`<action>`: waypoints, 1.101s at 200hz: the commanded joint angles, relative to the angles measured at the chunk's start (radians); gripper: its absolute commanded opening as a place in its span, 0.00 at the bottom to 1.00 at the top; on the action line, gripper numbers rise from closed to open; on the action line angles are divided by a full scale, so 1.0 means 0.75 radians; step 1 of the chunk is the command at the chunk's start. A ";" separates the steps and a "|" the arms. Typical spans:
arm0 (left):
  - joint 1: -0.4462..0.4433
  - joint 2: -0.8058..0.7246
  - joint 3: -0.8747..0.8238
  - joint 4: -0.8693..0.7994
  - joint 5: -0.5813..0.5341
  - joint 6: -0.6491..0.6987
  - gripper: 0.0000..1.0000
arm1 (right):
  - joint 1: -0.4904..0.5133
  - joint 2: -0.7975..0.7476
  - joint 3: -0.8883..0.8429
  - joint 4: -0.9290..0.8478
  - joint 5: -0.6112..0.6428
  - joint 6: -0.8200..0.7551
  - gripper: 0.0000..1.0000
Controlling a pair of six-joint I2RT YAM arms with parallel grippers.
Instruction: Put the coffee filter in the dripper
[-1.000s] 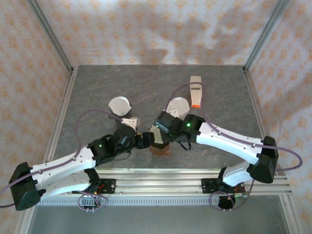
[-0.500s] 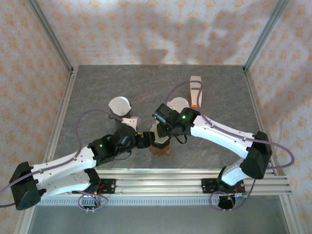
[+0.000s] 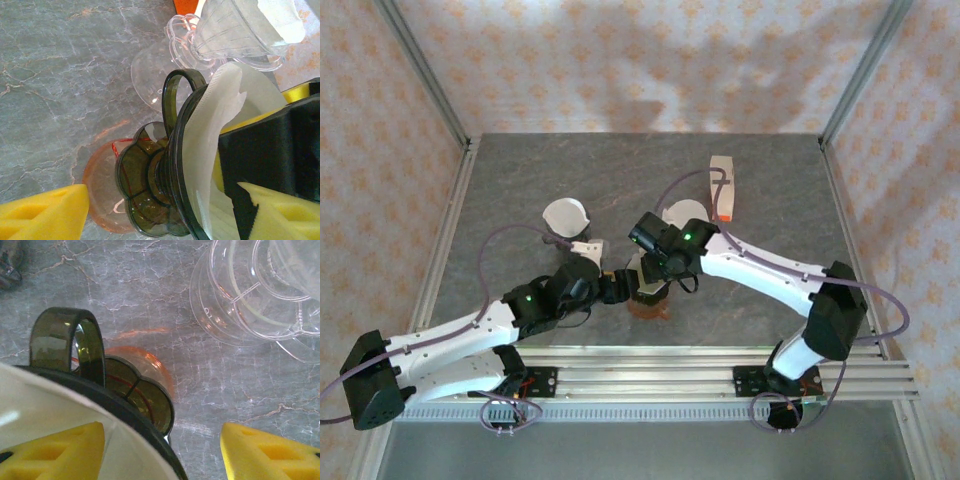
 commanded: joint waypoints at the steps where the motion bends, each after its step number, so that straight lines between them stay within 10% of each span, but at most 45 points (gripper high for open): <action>1: 0.010 -0.006 -0.017 0.016 -0.003 -0.021 0.76 | -0.009 0.021 0.024 -0.002 0.012 -0.021 0.63; 220: 0.032 -0.045 -0.062 0.067 -0.027 -0.058 0.83 | -0.004 0.021 -0.129 0.122 0.017 -0.009 0.62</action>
